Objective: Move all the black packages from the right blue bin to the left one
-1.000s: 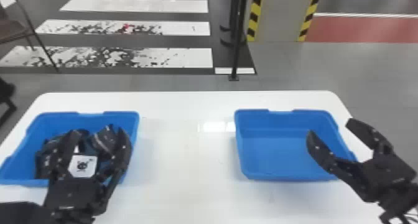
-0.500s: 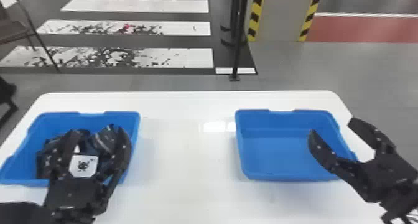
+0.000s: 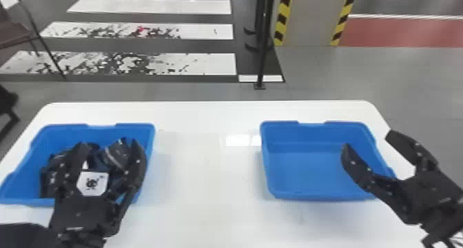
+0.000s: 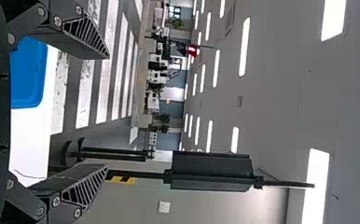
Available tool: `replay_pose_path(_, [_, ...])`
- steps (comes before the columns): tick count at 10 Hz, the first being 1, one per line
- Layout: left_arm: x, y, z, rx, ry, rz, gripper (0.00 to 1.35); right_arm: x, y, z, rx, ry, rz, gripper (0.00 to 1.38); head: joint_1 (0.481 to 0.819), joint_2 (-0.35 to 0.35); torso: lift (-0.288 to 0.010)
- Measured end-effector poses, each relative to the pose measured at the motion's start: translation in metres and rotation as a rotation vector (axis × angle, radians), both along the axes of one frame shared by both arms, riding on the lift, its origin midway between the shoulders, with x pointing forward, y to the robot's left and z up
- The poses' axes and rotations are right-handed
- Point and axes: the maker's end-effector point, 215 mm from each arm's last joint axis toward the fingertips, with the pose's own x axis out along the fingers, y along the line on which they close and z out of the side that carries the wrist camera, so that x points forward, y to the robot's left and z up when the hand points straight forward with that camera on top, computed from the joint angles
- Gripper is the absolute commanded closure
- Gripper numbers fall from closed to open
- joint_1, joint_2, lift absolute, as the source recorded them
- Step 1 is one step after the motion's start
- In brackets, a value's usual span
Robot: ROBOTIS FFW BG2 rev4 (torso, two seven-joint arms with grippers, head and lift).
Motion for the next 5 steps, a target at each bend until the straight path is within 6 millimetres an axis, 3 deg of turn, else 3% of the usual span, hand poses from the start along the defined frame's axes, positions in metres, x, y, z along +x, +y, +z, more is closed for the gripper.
replay_pose_path(5, [0.0013,-0.0034,0.0018,-0.002,-0.005,-0.007,0.23,0.0000,-0.0002,-0.0015,0.003,0.002,0.000,0.18,0.695,-0.035,-0.154])
